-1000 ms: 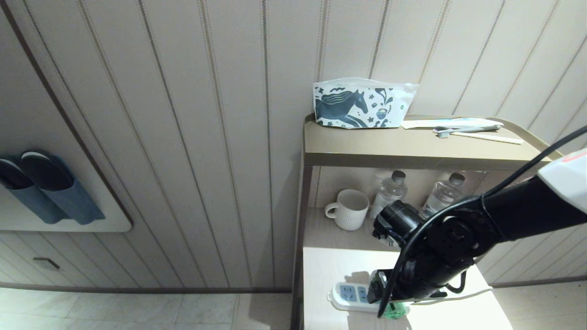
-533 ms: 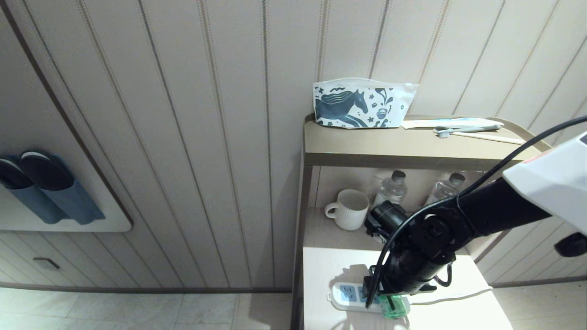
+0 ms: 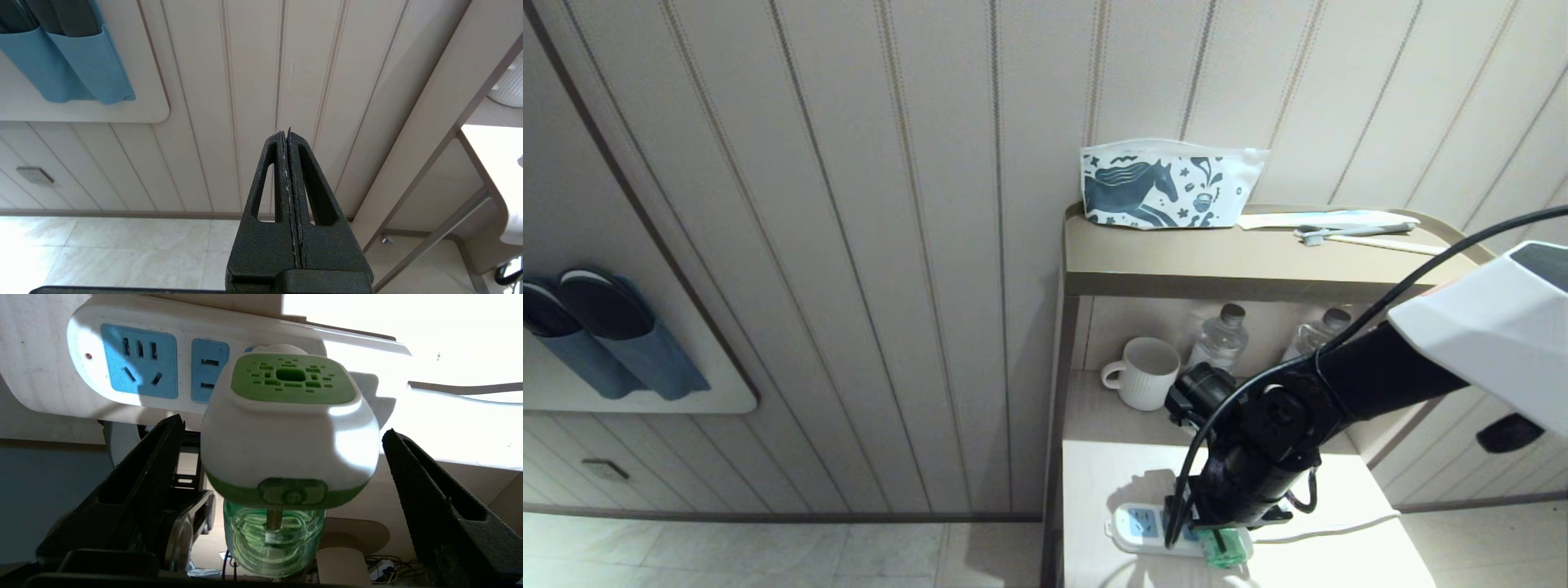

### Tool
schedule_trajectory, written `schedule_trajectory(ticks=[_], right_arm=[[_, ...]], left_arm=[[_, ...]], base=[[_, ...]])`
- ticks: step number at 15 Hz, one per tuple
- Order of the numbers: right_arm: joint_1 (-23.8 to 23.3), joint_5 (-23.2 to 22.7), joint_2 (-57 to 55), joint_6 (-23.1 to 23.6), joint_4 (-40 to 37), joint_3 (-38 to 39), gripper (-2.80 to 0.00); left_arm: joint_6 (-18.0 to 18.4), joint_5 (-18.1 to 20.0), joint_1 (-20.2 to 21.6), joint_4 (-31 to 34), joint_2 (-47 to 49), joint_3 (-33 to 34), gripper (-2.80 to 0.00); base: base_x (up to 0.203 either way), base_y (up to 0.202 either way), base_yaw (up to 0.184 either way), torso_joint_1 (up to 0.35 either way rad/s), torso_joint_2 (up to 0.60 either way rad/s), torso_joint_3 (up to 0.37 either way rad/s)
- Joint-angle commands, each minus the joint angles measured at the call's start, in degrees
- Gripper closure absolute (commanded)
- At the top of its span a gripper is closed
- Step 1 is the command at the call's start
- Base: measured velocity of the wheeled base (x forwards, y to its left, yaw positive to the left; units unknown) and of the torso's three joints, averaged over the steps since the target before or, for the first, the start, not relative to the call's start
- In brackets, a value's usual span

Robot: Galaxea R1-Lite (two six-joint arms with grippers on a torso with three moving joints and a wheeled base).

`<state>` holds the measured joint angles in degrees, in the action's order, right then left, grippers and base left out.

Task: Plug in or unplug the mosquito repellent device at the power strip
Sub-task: Hold the socket with your left hand and unplug it with your right hand

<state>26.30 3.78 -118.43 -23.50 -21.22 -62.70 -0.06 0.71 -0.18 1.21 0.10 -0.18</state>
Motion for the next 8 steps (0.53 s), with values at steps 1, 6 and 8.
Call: schedule_trajectory(ticks=[1, 6, 8], right_arm=[[0.07, 0.09, -0.65, -0.14, 0.91, 0.03, -2.8], [0.07, 0.07, -1.2, -0.05, 2.06, 0.11, 0.0], [0.07, 0.06, -1.63, -0.05, 2.02, 0.16, 0.0]], left_arm=[[-0.03, 0.0, 0.01, 0.02, 0.08, 0.01, 0.0], [-0.03, 0.0, 0.01, 0.02, 0.08, 0.01, 0.0], [-0.03, 0.0, 0.01, 0.02, 0.08, 0.01, 0.0]], base=[[0.0, 0.0, 0.0, 0.0, 0.0, 0.0], [0.0, 0.0, 0.0, 0.0, 0.0, 0.0], [0.0, 0.0, 0.0, 0.0, 0.0, 0.0]])
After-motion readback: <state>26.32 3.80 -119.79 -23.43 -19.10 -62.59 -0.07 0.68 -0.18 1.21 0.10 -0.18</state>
